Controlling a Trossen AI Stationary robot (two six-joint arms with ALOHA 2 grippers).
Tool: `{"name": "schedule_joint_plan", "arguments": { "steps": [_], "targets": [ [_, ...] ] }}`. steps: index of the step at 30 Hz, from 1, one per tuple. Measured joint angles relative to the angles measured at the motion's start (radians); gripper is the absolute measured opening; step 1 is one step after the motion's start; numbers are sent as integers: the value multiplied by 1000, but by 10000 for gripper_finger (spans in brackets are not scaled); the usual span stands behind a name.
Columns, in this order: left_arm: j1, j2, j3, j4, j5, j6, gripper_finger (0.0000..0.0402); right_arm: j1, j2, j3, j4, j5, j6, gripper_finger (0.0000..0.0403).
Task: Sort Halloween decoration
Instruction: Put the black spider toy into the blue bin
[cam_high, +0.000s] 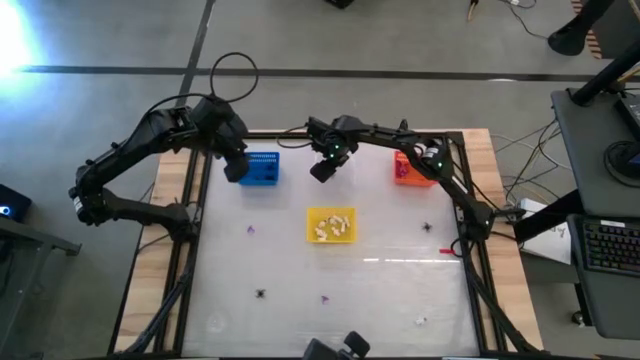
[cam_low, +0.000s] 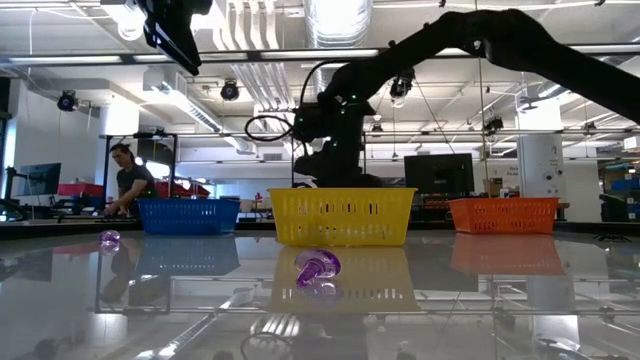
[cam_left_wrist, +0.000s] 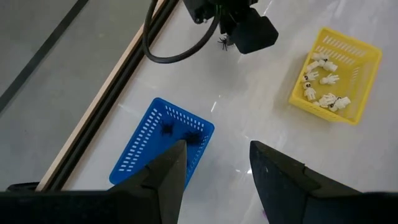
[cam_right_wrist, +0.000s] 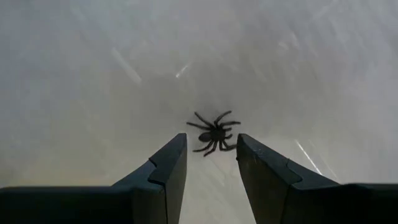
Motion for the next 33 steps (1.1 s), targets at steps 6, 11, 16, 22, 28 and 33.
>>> {"name": "schedule_joint_plan", "arguments": {
  "steps": [6,11,16,22,28,33],
  "targets": [
    [0,0,0,0,0,4,160,0,7,12,-17,0,11,134],
    [0,1,0,0,1,16,160,-2,11,10,-26,0,11,134],
    [0,5,0,1,1,16,160,-2,38,10,-27,-36,28,134],
    [0,5,0,3,2,16,160,-2,61,11,-26,-65,40,134],
    [0,5,0,5,2,16,160,-2,64,11,-28,-71,49,110],
    [0,5,0,5,2,19,160,-2,64,11,-29,-76,51,48]
  ]
}}
